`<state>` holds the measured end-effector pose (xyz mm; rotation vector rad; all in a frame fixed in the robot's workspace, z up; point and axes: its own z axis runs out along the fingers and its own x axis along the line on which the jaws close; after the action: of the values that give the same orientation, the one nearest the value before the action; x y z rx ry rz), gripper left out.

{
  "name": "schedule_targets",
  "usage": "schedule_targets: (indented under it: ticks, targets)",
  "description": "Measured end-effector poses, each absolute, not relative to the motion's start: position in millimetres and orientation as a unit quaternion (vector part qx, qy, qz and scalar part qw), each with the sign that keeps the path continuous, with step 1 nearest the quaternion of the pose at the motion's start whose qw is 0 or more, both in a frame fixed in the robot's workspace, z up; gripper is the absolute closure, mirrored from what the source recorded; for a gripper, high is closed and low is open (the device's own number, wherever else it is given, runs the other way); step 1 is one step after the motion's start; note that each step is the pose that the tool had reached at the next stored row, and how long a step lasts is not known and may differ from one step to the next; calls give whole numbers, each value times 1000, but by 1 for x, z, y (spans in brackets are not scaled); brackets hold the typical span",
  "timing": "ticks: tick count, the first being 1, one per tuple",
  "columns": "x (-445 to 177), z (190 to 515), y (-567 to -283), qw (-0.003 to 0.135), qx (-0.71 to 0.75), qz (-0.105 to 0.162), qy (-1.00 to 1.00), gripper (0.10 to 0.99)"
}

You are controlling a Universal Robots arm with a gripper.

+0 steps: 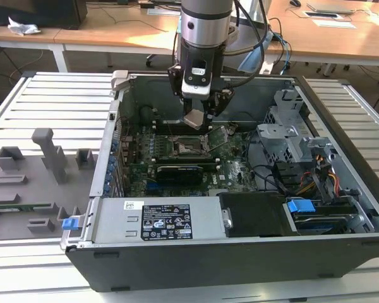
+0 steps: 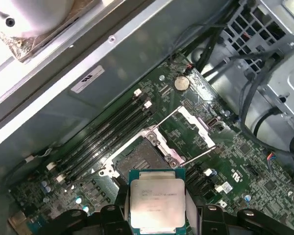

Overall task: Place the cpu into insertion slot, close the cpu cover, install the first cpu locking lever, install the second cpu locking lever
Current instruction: 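Place the cpu into insertion slot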

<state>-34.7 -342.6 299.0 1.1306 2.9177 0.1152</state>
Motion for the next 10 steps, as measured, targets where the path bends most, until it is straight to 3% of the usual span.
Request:
schedule_targets:
  ticks: [10]
  targets:
    - [-35, 296, -343, 9, 445, 35, 895, 545]
